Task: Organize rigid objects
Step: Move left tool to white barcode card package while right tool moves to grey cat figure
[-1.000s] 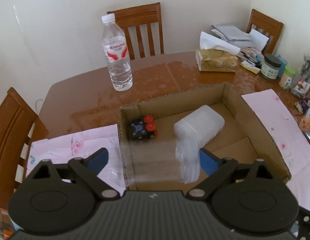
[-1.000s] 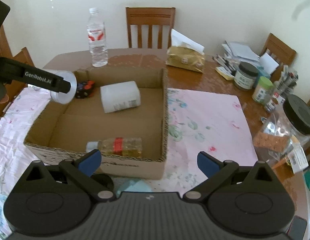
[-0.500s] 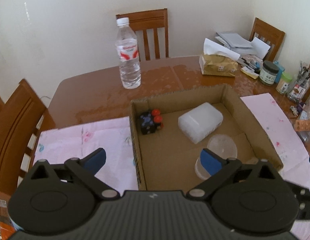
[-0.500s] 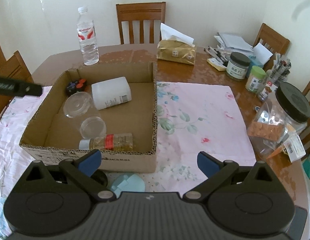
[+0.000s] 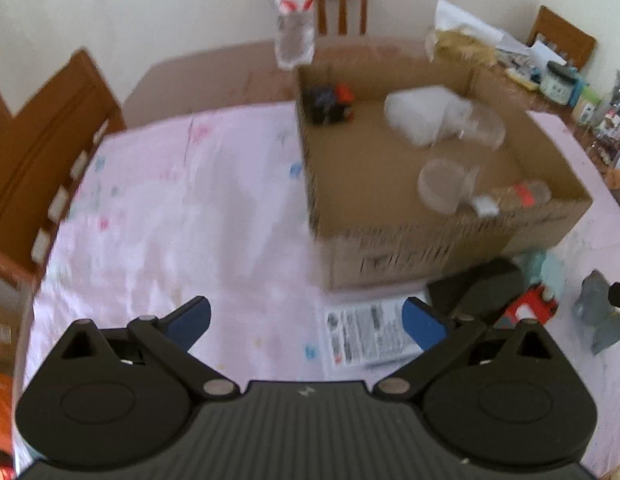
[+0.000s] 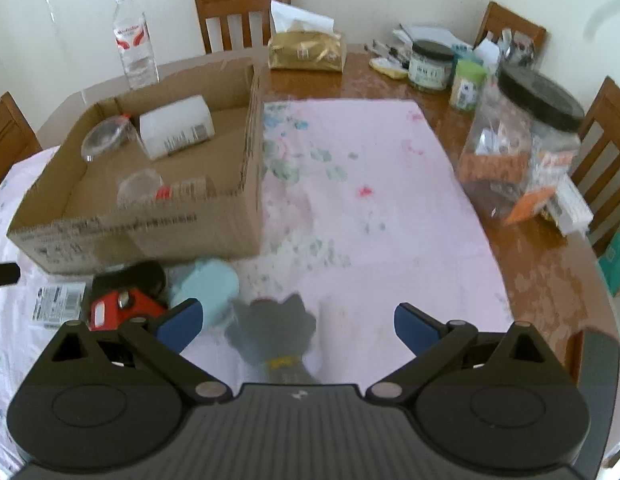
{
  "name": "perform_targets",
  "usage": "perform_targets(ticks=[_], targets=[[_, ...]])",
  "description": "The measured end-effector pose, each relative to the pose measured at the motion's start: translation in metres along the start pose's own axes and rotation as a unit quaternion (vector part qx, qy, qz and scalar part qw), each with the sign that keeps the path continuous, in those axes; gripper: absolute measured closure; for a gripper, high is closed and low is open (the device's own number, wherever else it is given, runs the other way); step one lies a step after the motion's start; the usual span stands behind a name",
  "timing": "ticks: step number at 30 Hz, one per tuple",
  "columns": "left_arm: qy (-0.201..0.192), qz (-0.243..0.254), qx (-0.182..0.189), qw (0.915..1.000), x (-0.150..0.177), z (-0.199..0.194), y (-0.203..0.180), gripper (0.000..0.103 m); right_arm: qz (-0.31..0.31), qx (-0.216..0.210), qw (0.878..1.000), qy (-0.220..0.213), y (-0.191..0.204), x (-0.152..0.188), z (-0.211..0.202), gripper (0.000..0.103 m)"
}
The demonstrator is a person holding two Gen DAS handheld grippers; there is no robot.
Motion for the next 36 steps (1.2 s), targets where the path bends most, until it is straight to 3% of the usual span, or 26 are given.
perform_targets(ticks=[5,14,21,29,36], targets=[[0.02,-0.029,0.011,0.9993,0.015,0.003,0.004,0.002,-0.011,0.003,1.0,0.024,0.006,0.019,0.01,0.0],[0.031,-0.01,0.031,0.999,0.029,0.009,-0.012,0.002,-0.007,0.037,0.998,0.05,-0.006,0.04,0.024,0.0],[0.048,0.005,0.04,0.998,0.035,0.023,-0.028,0.002,0.024,0.079,0.995,0.047,-0.038,0.047,0.017,0.0],[0.058,0.009,0.058,0.9966,0.035,0.042,-0.046,0.002,0.013,0.05,0.997,0.05,-0.033,0.05,0.017,0.0],[0.049,0.013,0.032,0.9982,0.031,0.053,-0.039,0.001,-0.008,0.039,0.998,0.048,-0.018,0.047,0.02,0.0]])
Point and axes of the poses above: each gripper's, at about its wrist camera, not at the fingertips, and z roughly the way its jaws point, y to its left, x to its underside, the point moved 7 cm from there along z, roughly the way its jaws point
